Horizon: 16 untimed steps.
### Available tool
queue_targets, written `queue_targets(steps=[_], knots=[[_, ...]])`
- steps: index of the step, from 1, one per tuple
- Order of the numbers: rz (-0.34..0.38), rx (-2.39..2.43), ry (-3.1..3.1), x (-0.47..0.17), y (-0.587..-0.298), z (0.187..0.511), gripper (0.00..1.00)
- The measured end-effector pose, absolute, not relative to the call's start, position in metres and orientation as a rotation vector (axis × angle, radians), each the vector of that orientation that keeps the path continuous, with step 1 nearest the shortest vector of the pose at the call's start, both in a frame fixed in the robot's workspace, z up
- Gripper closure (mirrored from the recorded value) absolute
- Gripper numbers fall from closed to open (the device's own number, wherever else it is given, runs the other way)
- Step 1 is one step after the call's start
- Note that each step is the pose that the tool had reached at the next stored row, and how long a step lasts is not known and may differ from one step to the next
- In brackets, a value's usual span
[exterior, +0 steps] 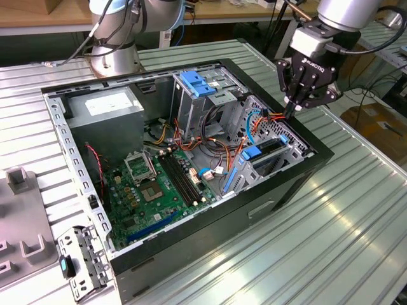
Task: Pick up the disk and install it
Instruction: 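Insert the first disk wire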
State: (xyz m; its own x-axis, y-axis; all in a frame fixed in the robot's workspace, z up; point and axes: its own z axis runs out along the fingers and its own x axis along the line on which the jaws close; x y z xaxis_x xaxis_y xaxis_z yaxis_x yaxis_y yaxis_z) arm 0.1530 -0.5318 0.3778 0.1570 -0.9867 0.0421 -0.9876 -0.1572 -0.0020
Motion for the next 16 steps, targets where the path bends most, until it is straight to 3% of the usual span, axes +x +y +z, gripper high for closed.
queue_targets(steps=[3, 16], knots=[[0.053, 2.433, -1.948, 0.153, -0.532, 0.378, 0.76], [0.056, 2.59, -1.738, 0.179, -0.529, 0.377, 0.76]])
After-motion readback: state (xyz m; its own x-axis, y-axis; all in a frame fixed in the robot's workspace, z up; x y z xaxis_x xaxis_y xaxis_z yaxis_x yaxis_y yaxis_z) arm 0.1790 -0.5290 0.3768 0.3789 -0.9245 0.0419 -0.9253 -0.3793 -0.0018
